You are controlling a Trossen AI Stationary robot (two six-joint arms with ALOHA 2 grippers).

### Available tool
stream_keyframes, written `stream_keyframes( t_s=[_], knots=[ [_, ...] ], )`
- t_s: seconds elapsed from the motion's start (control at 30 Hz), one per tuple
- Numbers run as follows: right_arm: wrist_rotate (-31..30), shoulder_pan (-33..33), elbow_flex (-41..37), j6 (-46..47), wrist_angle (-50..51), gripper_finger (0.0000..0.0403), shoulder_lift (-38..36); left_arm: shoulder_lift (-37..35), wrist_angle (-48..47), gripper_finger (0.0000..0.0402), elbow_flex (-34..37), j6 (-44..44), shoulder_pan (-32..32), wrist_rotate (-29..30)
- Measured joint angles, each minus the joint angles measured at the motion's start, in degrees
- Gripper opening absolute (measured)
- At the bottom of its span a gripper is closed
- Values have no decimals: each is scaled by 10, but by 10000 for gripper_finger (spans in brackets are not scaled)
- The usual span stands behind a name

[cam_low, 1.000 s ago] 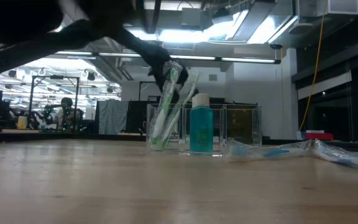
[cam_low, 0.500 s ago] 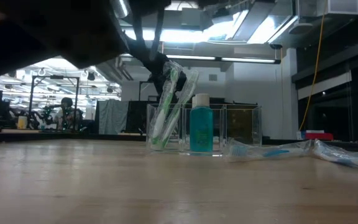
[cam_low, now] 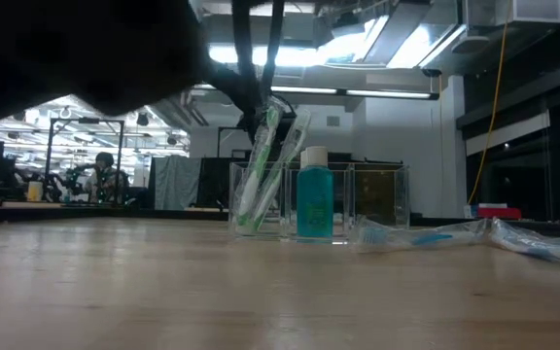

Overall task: Pick & Place toothbrushing station
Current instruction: Put the green toothbrush into the transparent organizer

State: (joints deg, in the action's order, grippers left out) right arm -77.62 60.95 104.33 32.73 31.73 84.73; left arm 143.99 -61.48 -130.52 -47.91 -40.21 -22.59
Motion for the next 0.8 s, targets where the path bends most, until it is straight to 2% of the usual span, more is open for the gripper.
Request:
stream_keyframes(
  t_s=[0.53, 0.8],
  knots=[
    [5, 0, 0, 14, 0, 201, 0, 14, 5, 127, 0, -4, -20, -6],
    [0, 0, 0, 14, 0, 201, -1, 15, 36, 127, 11, -23, -24, -41]
  ],
)
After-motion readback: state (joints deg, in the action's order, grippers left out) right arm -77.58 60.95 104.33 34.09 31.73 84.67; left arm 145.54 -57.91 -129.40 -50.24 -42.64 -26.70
